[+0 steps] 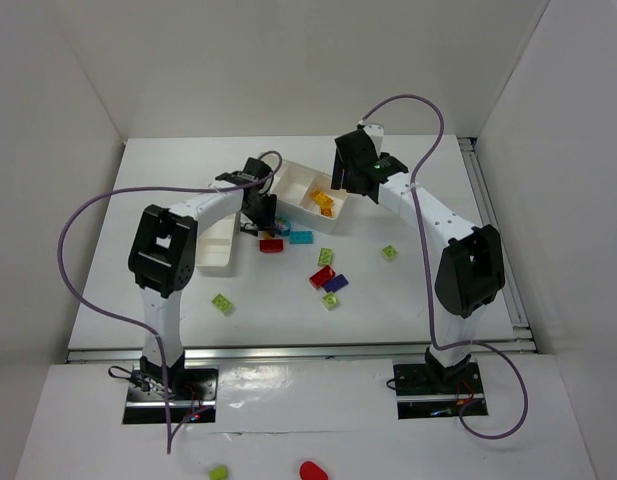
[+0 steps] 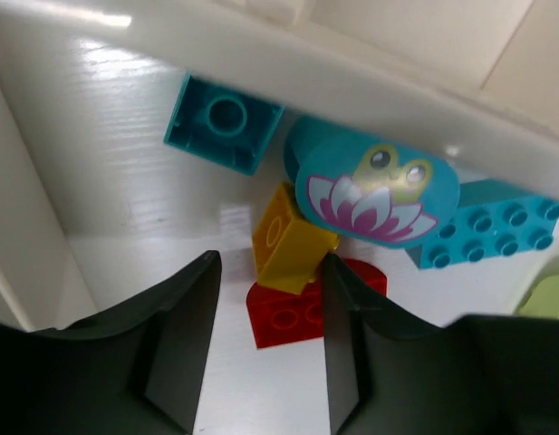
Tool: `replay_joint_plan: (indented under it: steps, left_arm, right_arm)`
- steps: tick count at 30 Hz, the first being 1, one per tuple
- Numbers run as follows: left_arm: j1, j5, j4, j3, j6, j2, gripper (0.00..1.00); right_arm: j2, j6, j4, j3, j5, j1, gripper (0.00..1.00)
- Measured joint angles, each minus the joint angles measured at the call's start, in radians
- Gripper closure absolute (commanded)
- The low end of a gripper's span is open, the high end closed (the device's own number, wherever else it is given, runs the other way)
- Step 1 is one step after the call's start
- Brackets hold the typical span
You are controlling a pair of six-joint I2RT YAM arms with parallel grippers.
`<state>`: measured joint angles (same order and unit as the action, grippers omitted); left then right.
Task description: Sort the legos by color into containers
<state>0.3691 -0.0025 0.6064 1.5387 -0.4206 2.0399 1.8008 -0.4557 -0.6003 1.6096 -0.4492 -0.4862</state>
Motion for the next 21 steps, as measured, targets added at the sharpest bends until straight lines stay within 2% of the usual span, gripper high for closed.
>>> replay_joint_plan:
  steps: [5, 6, 7, 11, 16, 21]
  left_arm:
    - [0.001, -0.007, -0.001, 0.019, 0.001, 0.036, 0.59]
    - [0.003, -0.009, -0.002, 0.019, 0.0, 0.04, 0.68]
    - [0.005, -0.012, -0.001, 0.021, 0.003, 0.041, 0.71]
    - [0.012, -0.031, 0.001, 0.027, 0.002, 0.041, 0.79]
    - [0.021, -0.031, 0.02, 0.027, 0.003, 0.012, 0.79]
    - [0.036, -0.023, 0.051, 0.032, 0.003, -0.114, 0.79]
  right_arm:
    - [0.0, 0.0, -0.009, 0.0, -0.006, 0.0, 0.19]
    - [0.0, -0.002, -0.01, 0.0, -0.006, 0.0, 0.19]
    - [0.0, -0.003, -0.012, 0.0, -0.007, 0.0, 0.19]
    - [0.0, -0.005, -0.016, 0.0, -0.007, 0.0, 0.19]
    - [0.0, -0.008, -0.016, 0.0, -0.008, 0.0, 0.19]
    - [0.0, -0.008, -0.021, 0.0, -0.016, 0.0, 0.19]
